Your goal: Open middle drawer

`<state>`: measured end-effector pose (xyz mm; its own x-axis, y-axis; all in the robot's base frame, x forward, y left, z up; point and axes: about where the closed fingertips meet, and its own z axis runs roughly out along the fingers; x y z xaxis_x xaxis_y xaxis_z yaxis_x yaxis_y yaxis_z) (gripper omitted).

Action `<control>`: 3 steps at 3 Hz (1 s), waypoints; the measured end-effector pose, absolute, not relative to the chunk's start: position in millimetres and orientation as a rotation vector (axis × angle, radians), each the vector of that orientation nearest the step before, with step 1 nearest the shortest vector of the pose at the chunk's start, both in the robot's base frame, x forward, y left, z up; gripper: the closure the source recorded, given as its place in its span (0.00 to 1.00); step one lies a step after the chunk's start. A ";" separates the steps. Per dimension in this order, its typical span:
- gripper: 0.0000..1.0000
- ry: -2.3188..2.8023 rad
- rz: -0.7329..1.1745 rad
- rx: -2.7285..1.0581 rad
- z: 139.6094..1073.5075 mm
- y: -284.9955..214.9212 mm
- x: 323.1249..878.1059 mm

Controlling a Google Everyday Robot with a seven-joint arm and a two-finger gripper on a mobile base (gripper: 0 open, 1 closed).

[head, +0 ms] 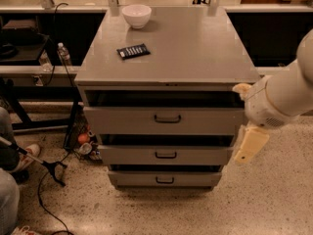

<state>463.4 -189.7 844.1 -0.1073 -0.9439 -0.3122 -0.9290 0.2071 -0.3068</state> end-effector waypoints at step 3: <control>0.00 2.005 -0.021 -1.730 740.6 -194.9 474.9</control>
Offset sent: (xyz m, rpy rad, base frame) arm 0.0032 0.0083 -0.0645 0.0375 -0.0058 0.0169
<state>474.9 -194.9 740.6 -0.0781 -0.9338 -0.3491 -0.9263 0.1974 -0.3208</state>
